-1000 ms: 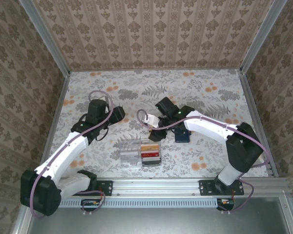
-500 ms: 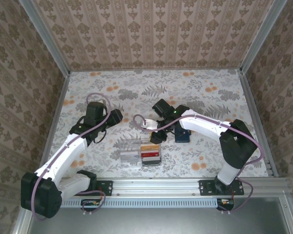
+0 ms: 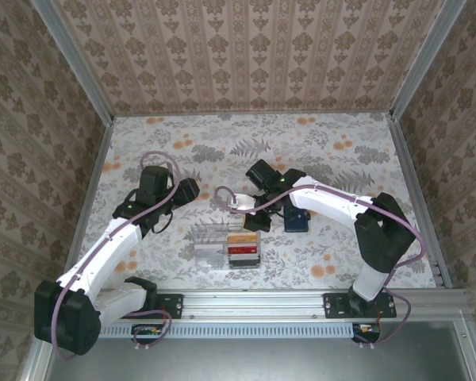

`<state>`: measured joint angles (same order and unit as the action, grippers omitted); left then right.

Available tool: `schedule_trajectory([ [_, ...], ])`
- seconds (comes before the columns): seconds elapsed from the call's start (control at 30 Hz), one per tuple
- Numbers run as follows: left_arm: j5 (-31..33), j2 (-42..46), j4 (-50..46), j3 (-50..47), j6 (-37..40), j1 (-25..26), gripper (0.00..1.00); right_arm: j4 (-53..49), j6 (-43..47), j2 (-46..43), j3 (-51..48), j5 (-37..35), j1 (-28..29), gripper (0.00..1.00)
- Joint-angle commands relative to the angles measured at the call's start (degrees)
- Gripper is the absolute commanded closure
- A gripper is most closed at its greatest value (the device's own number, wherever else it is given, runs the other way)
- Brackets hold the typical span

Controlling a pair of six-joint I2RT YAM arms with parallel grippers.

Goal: Put the credit cards into the card holder

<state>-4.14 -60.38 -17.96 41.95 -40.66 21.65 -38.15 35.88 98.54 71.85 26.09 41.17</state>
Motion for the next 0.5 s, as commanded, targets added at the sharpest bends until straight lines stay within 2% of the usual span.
schedule_trajectory([
  [0.0, -0.85, -0.59, 0.35, -0.38, 0.7, -0.45, 0.32, -0.43, 0.07, 0.95, 1.52, -1.31, 0.14, 0.97],
  [0.13, -1.15, -0.79, 0.23, -0.04, 0.68, -0.47, 0.32, 1.86, -1.12, 0.97, 1.53, -3.4, -0.05, 1.0],
  [0.47, -1.5, -1.01, -0.01, 0.9, 1.07, -0.48, 0.32, 10.69, -8.59, 2.65, 3.34, -10.43, -3.91, 1.0],
])
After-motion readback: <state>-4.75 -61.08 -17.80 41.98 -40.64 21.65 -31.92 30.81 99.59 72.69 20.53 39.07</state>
